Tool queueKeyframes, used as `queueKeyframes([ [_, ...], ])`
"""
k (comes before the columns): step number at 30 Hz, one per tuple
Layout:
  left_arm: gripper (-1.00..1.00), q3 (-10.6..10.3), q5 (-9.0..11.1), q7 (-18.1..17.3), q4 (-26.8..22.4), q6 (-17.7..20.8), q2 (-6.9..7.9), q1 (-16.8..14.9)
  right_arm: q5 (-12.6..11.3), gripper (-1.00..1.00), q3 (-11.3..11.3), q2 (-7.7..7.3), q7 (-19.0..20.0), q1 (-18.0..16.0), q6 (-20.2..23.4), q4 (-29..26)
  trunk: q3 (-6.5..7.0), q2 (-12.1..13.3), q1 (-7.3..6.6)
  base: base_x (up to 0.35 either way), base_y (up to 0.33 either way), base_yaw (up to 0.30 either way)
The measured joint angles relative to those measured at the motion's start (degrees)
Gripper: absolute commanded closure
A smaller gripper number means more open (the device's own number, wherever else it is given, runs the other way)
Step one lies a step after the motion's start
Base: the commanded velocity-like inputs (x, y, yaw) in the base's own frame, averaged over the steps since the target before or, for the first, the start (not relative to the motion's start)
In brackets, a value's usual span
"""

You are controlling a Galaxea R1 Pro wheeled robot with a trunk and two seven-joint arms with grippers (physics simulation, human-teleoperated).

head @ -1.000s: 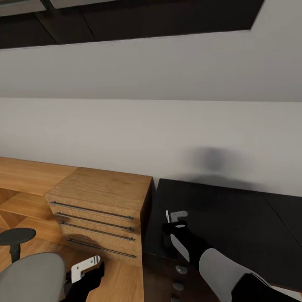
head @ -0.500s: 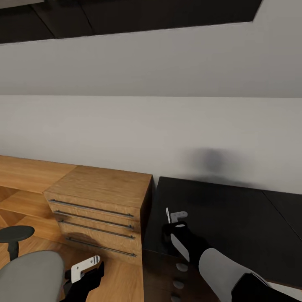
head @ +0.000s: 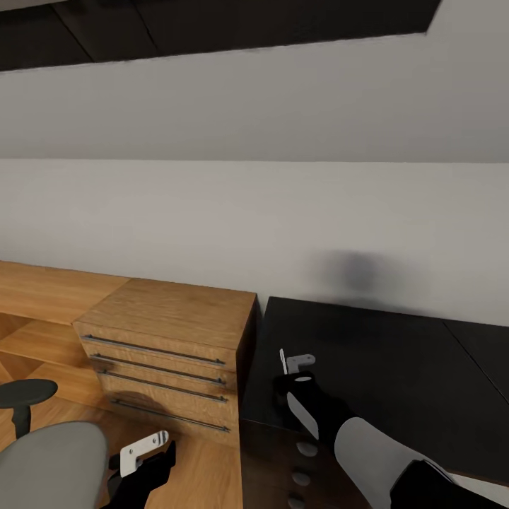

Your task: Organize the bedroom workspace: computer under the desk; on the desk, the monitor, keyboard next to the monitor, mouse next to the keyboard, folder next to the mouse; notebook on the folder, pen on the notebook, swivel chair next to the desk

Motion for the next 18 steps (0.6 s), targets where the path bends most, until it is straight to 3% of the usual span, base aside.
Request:
queueKeyframes([
  [18,-1.00,-0.1,0.0,0.0,0.0,0.0,0.00,0.0,0.0,1.00,0.0,-0.14,-0.2,0.0,0.5,-0.3,0.00,0.0,0.00,0.000,0.000,0.000],
])
